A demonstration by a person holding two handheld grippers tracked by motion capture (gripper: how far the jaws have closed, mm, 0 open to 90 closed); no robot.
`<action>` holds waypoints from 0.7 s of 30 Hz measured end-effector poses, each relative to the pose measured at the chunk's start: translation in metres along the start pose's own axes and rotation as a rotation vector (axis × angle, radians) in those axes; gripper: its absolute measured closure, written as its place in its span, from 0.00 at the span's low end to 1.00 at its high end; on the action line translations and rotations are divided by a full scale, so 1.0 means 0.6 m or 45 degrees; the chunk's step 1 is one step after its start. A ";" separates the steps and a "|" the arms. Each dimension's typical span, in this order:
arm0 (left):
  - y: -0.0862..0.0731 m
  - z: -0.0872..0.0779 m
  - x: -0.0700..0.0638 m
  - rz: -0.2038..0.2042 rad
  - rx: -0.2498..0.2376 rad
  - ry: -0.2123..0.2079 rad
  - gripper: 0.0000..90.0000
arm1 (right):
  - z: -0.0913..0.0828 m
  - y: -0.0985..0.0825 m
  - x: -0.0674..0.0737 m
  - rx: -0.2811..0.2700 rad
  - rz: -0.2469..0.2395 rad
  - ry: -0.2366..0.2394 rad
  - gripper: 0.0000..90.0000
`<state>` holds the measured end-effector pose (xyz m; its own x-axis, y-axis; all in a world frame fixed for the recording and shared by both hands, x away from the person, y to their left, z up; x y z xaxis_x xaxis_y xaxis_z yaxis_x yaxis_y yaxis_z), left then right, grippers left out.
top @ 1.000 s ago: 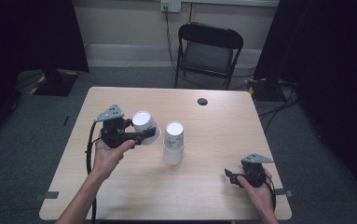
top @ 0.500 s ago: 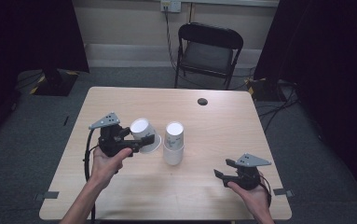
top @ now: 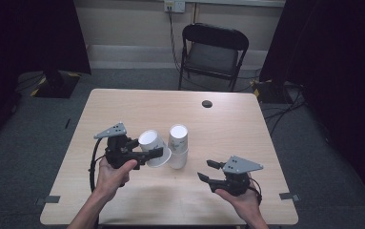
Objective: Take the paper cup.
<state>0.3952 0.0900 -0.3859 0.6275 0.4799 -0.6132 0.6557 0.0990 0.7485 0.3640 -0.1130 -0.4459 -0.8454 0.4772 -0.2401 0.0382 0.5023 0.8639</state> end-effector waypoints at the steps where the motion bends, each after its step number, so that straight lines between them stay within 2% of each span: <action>1: -0.002 0.000 0.002 -0.014 0.000 -0.003 0.35 | 0.005 0.005 0.003 -0.003 -0.007 0.011 0.52; 4: -0.006 -0.001 0.006 -0.034 0.003 0.000 0.35 | 0.018 0.020 0.009 -0.017 -0.032 0.038 0.52; 6: -0.004 -0.002 0.003 -0.076 -0.016 -0.034 0.35 | 0.025 0.034 0.013 -0.040 -0.041 0.064 0.53; 14: -0.002 -0.003 -0.010 -0.141 -0.029 -0.093 0.35 | 0.052 0.090 0.027 -0.110 -0.118 0.098 0.51; 21: -0.004 0.002 -0.021 -0.188 -0.008 -0.143 0.35 | 0.068 0.103 0.025 -0.116 -0.138 0.069 0.52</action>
<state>0.3863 0.0830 -0.3804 0.5674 0.3597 -0.7408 0.7421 0.1666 0.6493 0.3757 -0.0452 -0.4144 -0.8695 0.3831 -0.3117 -0.1009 0.4802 0.8714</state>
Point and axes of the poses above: each handheld gripper's, and its own axes: z roughly forward along the jaws, y roughly out of its top, x roughly to its left, the point moved 9 cm from there along z, roughly forward along the jaws, and after that the axes turned 15 degrees about -z, right-handed, at the moved point
